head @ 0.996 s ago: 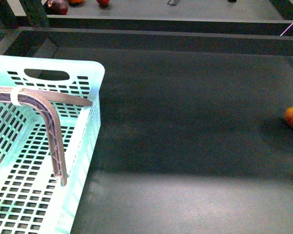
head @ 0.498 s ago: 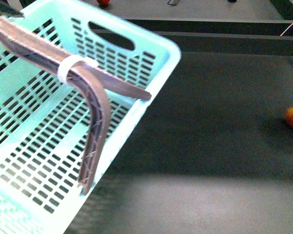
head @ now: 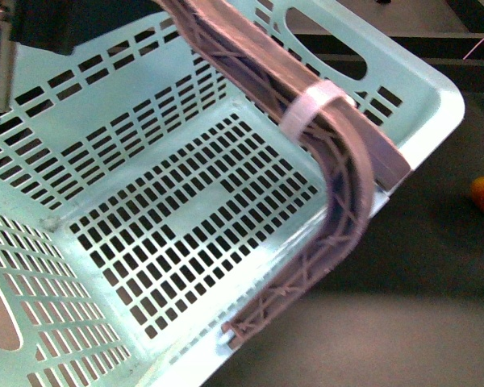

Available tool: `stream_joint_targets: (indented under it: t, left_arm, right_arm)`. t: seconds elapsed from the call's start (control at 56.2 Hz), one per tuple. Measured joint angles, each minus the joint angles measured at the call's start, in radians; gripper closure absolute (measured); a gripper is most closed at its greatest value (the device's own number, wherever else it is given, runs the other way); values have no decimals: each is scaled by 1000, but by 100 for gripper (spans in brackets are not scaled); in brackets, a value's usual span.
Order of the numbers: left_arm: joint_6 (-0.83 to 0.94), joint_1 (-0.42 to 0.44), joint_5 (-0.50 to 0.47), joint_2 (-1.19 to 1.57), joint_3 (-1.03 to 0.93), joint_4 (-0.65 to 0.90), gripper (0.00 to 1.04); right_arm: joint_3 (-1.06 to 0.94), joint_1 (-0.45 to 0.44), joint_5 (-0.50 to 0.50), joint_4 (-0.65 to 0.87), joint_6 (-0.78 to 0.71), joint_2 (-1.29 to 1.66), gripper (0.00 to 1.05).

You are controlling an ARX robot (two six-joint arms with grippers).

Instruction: Pick apple with right arm and hold basket with left

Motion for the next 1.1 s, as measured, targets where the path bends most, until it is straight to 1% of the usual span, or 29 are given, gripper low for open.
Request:
stream_joint_targets:
  t: [0.107, 0.196, 0.783, 0.819, 0.854, 0.872, 0.89, 0.907, 0.943, 0.996, 1.032, 1.103]
  left_arm:
    - [28, -77, 3, 29, 23, -1, 97]
    - [38, -104, 14, 41, 32, 5, 97]
    - [50, -106, 5, 42, 33, 6, 97]
    - [50, -106, 6, 42, 33, 6, 97]
    - [50, -106, 7, 42, 34, 7, 97]
    - [51, -106, 8, 42, 34, 7, 97]
    - [50, -106, 8, 42, 34, 7, 97]
    - [50, -106, 8, 42, 34, 7, 97]
    - [50, -106, 7, 42, 35, 7, 97]
    - [52, -108, 8, 42, 35, 7, 97]
    - [52, -108, 8, 42, 35, 7, 97]
    - [50, -107, 6, 43, 35, 7, 97]
  right_arm:
    - [0, 0, 0, 0, 0, 0, 9]
    - [0, 0, 0, 0, 0, 0, 9]
    - [0, 0, 0, 0, 0, 0, 9]
    - [12, 3, 17, -40, 13, 20, 9]
    - [53, 3, 38, -144, 48, 67, 9]
    - [81, -4, 42, -208, 72, 113, 9]
    - [94, -10, 42, -224, 85, 138, 9]
    - [116, -23, 39, -291, 103, 190, 9]
    - [131, -46, 29, -332, 119, 257, 9]
    - [131, -80, 11, -326, 122, 337, 9]
    - [130, -110, 1, -297, 120, 395, 9]
    - [132, -177, -27, -187, 106, 518, 9]
